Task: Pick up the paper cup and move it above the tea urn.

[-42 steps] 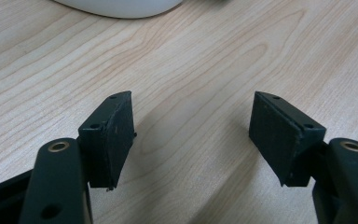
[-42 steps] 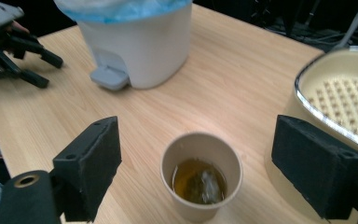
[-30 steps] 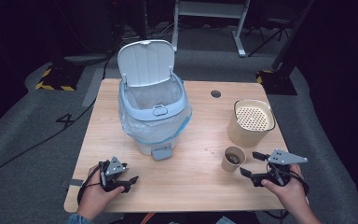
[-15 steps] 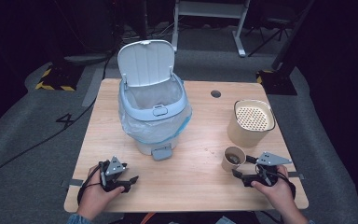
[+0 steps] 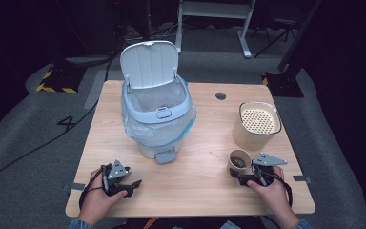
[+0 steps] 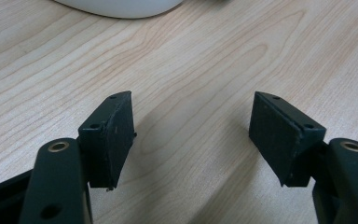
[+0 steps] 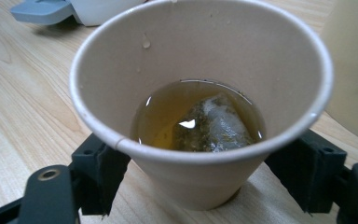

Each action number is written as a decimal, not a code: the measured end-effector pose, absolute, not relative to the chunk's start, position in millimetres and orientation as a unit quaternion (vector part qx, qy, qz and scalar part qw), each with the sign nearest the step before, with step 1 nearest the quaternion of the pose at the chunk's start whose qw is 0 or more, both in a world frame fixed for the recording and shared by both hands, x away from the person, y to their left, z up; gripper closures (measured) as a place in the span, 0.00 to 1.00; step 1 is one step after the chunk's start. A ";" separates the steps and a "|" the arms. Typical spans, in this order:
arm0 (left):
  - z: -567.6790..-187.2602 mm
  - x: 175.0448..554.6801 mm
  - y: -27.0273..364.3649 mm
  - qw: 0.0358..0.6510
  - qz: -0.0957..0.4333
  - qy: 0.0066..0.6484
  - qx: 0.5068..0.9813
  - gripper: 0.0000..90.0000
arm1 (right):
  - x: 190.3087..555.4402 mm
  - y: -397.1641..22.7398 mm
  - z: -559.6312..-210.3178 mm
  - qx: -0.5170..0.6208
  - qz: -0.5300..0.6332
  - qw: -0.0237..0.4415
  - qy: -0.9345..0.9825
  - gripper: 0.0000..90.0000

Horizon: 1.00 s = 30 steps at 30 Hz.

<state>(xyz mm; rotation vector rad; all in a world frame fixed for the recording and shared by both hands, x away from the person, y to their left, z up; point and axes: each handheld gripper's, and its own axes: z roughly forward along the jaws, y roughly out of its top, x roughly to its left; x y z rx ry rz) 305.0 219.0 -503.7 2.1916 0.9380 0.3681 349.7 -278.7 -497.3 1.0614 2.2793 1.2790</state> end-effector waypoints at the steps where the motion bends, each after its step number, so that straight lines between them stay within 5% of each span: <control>1: -503.8 304.8 218.8 0.358 0.141 0.365 0.848 0.35 | 349.8 -278.1 -497.7 0.371 0.447 0.161 0.798 0.30; 30: -503.7 312.0 215.0 0.358 0.140 0.361 0.850 0.34 | 340.4 -314.5 -433.3 0.412 0.465 0.209 0.755 0.37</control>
